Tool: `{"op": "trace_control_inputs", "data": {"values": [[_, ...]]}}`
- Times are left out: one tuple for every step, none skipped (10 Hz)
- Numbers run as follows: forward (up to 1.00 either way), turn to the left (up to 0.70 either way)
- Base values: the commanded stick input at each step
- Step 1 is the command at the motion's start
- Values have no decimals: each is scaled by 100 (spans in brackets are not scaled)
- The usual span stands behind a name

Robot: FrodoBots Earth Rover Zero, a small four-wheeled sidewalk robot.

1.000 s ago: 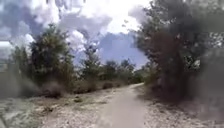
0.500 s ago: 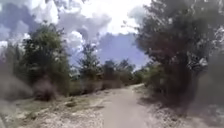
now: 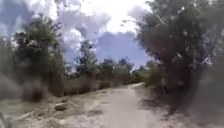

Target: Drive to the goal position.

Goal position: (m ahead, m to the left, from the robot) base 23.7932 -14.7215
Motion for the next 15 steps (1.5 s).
{"op": "trace_control_inputs", "data": {"values": [[70, 0], [70, 0], [70, 0], [70, 0], [70, 0], [70, 0], [70, 0], [70, 0], [70, 0], [70, 0], [70, 0], [70, 0], [70, 0], [70, 0], [70, 0]]}}
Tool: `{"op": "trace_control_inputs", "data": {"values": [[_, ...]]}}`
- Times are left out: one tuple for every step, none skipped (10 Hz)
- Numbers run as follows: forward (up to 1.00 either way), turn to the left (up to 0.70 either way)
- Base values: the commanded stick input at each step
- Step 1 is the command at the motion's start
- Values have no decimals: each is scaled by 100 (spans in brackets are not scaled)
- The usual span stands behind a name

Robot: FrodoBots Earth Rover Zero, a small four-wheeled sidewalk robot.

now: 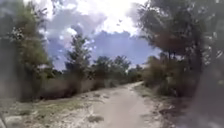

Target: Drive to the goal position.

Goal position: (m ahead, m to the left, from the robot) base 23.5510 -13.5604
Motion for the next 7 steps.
{"op": "trace_control_inputs", "data": {"values": [[70, 0], [70, 0], [70, 0], [70, 0], [70, 0], [70, 0], [70, 0]]}}
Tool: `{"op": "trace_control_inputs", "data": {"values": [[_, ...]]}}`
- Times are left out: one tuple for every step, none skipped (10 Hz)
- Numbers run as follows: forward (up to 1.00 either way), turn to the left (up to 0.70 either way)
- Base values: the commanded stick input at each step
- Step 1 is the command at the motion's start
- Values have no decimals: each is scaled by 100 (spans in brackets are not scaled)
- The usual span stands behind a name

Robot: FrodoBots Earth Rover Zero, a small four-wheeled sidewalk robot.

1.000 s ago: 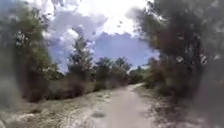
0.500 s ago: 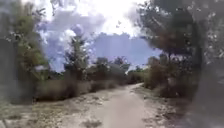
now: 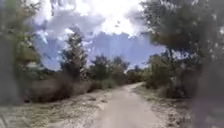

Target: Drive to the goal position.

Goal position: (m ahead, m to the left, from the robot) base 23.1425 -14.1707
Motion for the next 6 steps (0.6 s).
{"op": "trace_control_inputs", "data": {"values": [[70, 0], [70, 0], [70, 0], [70, 0], [70, 0], [70, 0]]}}
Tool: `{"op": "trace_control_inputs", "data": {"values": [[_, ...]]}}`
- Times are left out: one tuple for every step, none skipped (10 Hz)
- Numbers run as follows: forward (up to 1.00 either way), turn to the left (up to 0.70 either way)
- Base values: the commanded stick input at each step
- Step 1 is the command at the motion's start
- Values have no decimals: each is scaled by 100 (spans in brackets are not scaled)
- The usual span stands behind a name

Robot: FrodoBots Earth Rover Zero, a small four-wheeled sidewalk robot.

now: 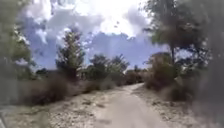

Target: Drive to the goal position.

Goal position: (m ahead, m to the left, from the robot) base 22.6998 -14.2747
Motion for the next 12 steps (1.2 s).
{"op": "trace_control_inputs", "data": {"values": [[70, 0], [70, 0], [70, 0], [70, 0], [70, 0], [70, 0], [70, 0], [70, 0], [70, 0], [70, 0], [70, 0], [70, 0]]}}
